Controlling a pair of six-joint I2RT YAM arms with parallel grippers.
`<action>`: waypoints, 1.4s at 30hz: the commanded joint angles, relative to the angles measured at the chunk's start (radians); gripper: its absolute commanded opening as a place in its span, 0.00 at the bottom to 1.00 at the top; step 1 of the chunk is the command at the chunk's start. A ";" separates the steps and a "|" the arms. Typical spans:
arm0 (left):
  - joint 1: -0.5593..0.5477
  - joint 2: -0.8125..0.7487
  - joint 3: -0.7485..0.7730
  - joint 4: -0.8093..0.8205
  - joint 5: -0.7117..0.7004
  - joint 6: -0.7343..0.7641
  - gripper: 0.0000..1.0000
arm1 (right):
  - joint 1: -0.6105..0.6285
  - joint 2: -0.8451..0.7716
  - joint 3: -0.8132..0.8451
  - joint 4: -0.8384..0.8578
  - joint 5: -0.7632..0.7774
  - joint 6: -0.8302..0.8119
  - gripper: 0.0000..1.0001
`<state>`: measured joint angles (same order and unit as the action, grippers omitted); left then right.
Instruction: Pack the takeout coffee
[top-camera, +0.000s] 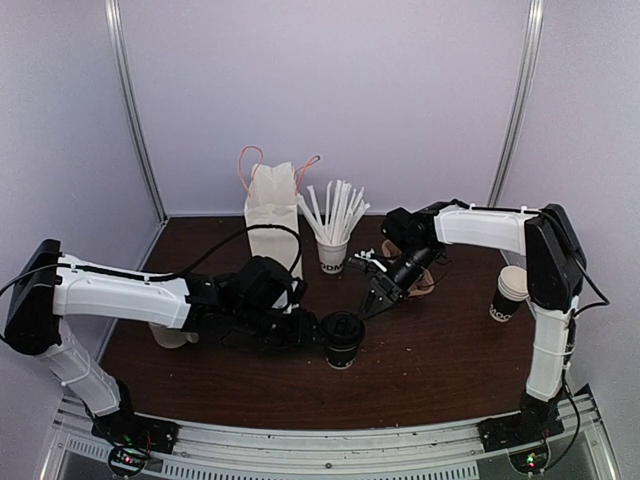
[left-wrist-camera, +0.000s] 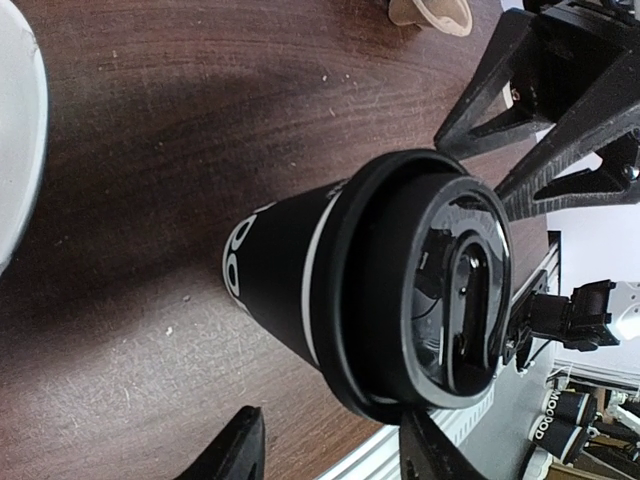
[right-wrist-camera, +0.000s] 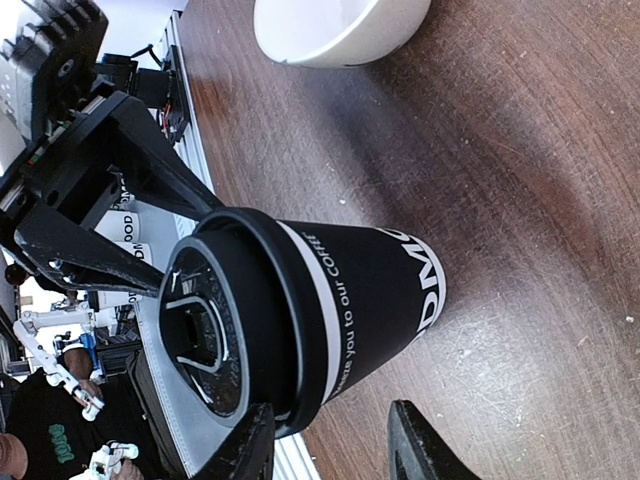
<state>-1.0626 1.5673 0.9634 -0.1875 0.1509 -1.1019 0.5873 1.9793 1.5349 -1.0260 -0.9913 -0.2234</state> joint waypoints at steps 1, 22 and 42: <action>0.012 0.044 0.023 -0.017 0.000 0.007 0.47 | 0.016 0.027 0.008 0.010 0.000 0.006 0.42; -0.014 0.081 0.204 -0.272 -0.094 0.275 0.52 | 0.022 0.003 0.042 -0.043 0.112 -0.009 0.43; -0.054 -0.304 0.414 -0.353 -0.553 0.932 0.86 | 0.009 -0.490 0.066 0.079 0.403 -0.221 0.72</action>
<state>-1.1164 1.3640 1.3796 -0.5434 -0.1131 -0.4156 0.5987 1.5852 1.6436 -1.0740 -0.6880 -0.4152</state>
